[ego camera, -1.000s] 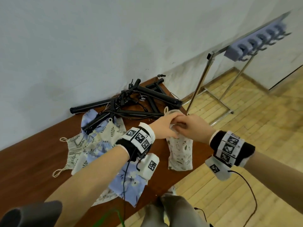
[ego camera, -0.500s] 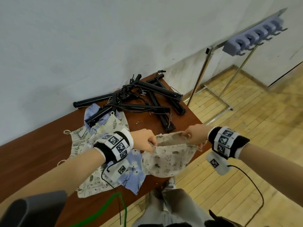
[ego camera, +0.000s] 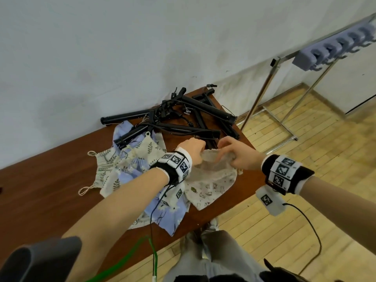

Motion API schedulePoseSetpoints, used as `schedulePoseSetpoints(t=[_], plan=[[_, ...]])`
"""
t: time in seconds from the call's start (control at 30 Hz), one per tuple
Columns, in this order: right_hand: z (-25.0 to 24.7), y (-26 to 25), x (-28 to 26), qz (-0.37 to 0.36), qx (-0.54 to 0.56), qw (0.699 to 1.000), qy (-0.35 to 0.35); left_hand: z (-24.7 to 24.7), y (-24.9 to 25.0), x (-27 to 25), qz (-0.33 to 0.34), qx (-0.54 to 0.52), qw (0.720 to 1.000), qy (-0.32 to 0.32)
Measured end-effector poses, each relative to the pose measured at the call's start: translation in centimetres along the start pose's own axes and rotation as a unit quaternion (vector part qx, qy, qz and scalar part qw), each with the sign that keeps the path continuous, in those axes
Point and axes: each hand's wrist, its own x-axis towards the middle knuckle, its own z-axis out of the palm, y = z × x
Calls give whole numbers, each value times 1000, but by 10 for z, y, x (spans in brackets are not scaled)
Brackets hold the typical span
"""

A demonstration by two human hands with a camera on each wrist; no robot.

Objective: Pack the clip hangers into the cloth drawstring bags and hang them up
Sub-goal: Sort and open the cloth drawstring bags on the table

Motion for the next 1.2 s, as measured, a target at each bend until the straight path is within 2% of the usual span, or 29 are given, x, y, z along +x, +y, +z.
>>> schedulePoseSetpoints(t=[0.07,0.1,0.2,0.3,0.33,0.4,0.47,0.5,0.53,0.6,0.63,0.7,0.8,0.87,0.97,1.07,1.2], plan=[[-2,8,-5,33,-29,998,-43,-3,-15,-1,-18,-17,1000,-1],[-2,12,-8,59,-69,992,-83,-4,-21,-4,-15,-25,999,-24],[0,14,-19,128,-122,948,-263,0,-26,-22,22,-10,978,-206],[-6,3,-26,145,-130,885,-423,-9,-19,-41,61,7,929,-366],[-6,1,-23,134,-133,876,-444,-13,-20,-42,67,13,917,-392],[-5,3,-16,95,-123,878,-452,-17,-28,-40,59,23,919,-390],[-2,15,-4,85,-70,889,-443,-14,-39,-35,39,15,938,-345],[0,22,2,100,-7,902,-420,-9,-44,-32,25,-4,949,-314],[2,27,9,118,72,918,-372,-4,-47,-30,12,-32,960,-277],[11,38,25,150,195,946,-212,10,-51,-26,-20,-110,973,-202],[19,48,36,181,227,947,-134,18,-52,-25,-41,-143,973,-175],[40,67,55,234,185,953,-56,36,-51,-23,-71,-184,968,-158],[73,87,73,233,15,972,-30,65,-51,-21,-72,-217,958,-175],[87,90,80,216,-43,975,-8,75,-52,-22,-91,-253,948,-171],[103,98,85,205,-69,976,20,80,-54,-27,-92,-298,935,-171],[111,104,89,205,-69,975,38,79,-56,-31,-76,-309,934,-163],[111,108,92,208,-74,975,27,75,-58,-34,-55,-314,934,-163]])
